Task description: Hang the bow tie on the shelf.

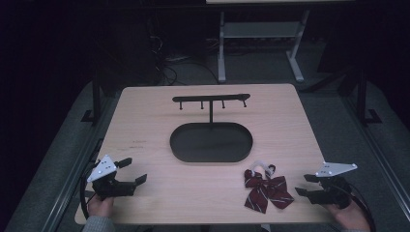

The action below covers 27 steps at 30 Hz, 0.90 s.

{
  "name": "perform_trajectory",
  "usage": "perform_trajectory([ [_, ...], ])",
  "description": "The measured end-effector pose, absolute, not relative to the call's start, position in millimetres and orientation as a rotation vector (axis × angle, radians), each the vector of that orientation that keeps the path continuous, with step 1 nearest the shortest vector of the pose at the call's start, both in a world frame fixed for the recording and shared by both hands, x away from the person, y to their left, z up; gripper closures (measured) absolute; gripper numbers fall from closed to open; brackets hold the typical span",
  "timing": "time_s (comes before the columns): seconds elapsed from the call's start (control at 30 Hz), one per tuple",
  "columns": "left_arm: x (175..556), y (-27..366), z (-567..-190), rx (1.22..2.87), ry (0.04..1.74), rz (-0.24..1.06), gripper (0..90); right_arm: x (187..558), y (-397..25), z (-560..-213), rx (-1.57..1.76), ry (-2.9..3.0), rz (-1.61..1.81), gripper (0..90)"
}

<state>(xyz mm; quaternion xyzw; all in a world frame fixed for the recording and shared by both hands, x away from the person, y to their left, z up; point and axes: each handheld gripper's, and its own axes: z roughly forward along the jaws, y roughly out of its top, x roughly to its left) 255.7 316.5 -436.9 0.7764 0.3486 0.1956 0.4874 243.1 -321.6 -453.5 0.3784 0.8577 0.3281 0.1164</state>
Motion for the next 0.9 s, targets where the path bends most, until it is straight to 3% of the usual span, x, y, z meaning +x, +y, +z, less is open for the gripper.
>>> perform_trajectory([
  [0.9,255,320,-438,1.883,0.856,0.48,13.1,258,-294,-437,1.029,2.611,0.871,36.5],
])
